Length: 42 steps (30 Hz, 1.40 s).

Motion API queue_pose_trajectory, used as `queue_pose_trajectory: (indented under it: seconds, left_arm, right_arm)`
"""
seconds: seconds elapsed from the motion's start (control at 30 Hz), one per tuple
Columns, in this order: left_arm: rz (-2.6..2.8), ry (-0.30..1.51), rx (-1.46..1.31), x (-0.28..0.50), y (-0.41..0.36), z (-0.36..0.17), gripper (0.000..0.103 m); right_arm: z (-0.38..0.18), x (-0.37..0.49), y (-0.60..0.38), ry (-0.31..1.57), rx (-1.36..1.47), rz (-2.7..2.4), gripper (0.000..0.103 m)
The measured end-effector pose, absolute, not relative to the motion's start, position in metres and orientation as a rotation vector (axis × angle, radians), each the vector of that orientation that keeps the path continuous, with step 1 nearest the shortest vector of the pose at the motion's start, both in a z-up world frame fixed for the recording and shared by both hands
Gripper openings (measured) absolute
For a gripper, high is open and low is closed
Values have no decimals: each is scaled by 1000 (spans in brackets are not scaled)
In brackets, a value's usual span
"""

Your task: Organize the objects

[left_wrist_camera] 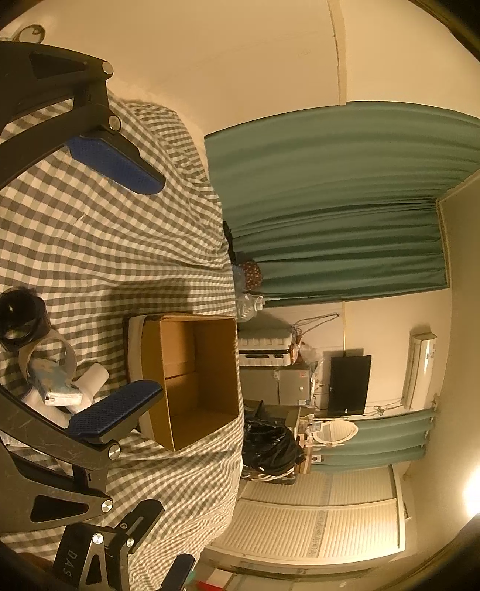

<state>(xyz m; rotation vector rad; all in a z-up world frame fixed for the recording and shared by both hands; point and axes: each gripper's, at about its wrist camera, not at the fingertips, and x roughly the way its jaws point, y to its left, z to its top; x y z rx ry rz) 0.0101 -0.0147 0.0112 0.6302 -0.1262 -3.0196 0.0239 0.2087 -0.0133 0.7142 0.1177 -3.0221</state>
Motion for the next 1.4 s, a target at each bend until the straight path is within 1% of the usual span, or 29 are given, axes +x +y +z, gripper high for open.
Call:
queue_pose_trajectory:
  seconds: [0.23, 0.43, 0.6, 0.77, 0.93, 1.03, 1.1, 1.23, 1.3, 1.33, 1.37, 1.4]
  left_arm:
    - [-3039, -77, 624, 19, -22, 24, 103]
    - [-3017, -107, 615, 21, -22, 23, 103]
    - [-3014, -113, 701, 13, -20, 6, 103]
    - [-2995, -155, 856, 0, -12, -29, 103]
    - [-2942, -221, 1073, -14, -6, -72, 101]
    - [-2910, -259, 1198, -18, -1, -96, 97]
    - [-2898, -249, 1274, -18, -1, -109, 97]
    - [-2884, -229, 1386, -23, 0, -124, 97]
    - [-2882, -227, 1423, -25, 2, -130, 97]
    - [-2880, -230, 1442, -25, 3, -133, 96]
    - [-2877, -235, 1455, -25, 4, -135, 91]
    - [-2870, -245, 1465, -26, 6, -138, 86]
  right_arm:
    - [-2, 34, 202, 155, 680, -3017, 103]
    - [4, 37, 203, 159, 679, -2997, 103]
    - [-4, 30, 204, 155, 730, -2971, 103]
    - [-23, 15, 206, 147, 836, -2937, 102]
    - [-53, -3, 208, 160, 994, -2890, 97]
    - [-76, -15, 209, 152, 1103, -2845, 93]
    - [-87, -20, 211, 138, 1167, -2820, 89]
    - [-106, -31, 215, 76, 1262, -2754, 85]
    - [-113, -34, 213, 56, 1291, -2718, 80]
    - [-115, -35, 212, 56, 1303, -2702, 79]
    - [-119, -36, 210, 58, 1324, -2679, 75]
    - [-123, -37, 207, 65, 1340, -2664, 68]
